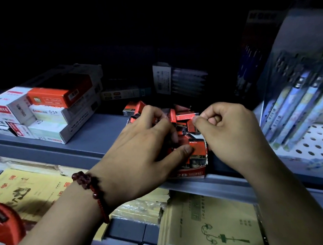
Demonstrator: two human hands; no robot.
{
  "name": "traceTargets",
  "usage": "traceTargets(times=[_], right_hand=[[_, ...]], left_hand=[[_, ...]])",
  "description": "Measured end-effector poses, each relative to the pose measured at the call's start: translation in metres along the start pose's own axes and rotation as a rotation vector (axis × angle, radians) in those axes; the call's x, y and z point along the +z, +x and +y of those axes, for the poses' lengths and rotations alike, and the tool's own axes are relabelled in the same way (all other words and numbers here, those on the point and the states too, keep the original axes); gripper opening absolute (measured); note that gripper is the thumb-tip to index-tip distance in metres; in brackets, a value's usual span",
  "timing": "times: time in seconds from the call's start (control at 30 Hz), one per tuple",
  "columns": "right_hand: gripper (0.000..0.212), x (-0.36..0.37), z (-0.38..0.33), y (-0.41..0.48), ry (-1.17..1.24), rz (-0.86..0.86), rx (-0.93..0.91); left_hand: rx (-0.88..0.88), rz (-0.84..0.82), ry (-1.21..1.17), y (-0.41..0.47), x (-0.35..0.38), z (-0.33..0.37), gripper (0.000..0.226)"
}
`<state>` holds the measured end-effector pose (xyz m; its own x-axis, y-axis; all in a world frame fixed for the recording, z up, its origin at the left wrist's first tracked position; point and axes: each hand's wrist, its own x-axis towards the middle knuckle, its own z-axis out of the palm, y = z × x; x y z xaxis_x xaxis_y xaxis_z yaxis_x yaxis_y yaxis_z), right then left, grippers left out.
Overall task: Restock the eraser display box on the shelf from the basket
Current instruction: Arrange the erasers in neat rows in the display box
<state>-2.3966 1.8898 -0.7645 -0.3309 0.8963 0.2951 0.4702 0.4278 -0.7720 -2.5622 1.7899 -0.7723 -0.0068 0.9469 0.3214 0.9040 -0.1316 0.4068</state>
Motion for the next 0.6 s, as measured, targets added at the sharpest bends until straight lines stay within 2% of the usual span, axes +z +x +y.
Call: traceTargets(times=[0.33, 0.6], right_hand=[[0.020, -0.005, -0.005, -0.004, -0.044, 0.037, 0.014], [0.017, -0.012, -0.014, -0.010, -0.141, 0.085, -0.118]], left_hand=[[-0.014, 0.019, -0.009, -0.003, -0.001, 0.002, 0.055], [-0.007, 0.060, -0.012, -0.003, 0.001, 0.002, 0.056]])
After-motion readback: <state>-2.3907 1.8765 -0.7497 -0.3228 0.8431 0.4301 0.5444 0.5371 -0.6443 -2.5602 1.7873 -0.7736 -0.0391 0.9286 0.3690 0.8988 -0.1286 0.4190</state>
